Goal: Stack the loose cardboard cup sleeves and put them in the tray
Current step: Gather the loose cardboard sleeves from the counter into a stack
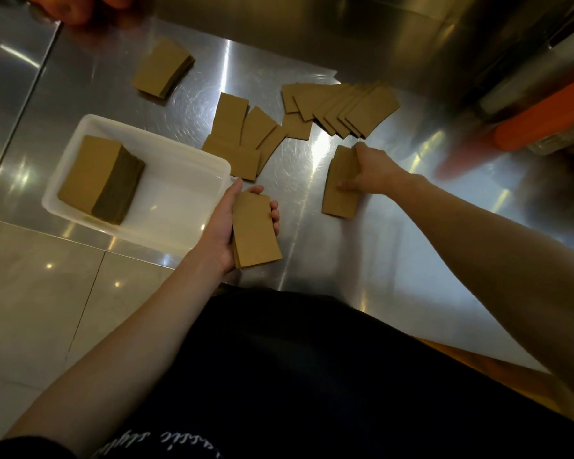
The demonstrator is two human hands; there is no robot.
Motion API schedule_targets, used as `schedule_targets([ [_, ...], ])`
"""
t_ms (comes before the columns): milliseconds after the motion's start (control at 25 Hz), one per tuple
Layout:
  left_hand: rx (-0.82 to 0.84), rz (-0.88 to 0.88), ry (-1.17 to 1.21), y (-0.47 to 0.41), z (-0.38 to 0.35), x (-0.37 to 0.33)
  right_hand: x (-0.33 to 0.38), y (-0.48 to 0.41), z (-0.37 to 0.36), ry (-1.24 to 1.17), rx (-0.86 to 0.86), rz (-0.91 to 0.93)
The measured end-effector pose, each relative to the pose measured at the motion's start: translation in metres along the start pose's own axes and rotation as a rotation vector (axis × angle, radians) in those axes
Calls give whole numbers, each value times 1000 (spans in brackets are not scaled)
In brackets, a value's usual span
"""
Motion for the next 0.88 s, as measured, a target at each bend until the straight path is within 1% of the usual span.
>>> schedule_targets([
  [120, 4, 1, -2, 1, 1, 0, -5, 0, -11, 83, -54, -63],
  [200, 2, 0, 3, 1, 2, 0, -9, 4, -12, 30, -100, -65],
  [320, 0, 14, 7, -1, 4, 1, -13, 21, -18, -300, -37, -13],
  [440, -3, 24, 4, -3, 2, 2, -11, 51, -20, -472, 27, 56],
  [560, 14, 41, -6, -7, -1, 2, 4, 82, -7, -748, 105, 147],
  [600, 19, 45, -18, -8, -3, 2, 14, 91, -1, -795, 139, 183],
  [680, 16, 56, -125, -11, -5, 2, 39, 106, 6, -764, 188, 246],
  [760, 25, 99, -239, -12, -9, 4, 67, 112, 6, -662, 199, 302],
  [880, 51, 127, -310, -10, -14, 5, 100, 110, -6, -447, 137, 387],
])
Point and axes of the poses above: each hand's wrist, its own y-axis away from the middle knuckle, its own z-axis out of the back of the hand, x = y × z, the point moved 3 cm from there along -y, towards the middle knuckle, and after that the axes turned 5 degrees about x, right-handed, at the moved point
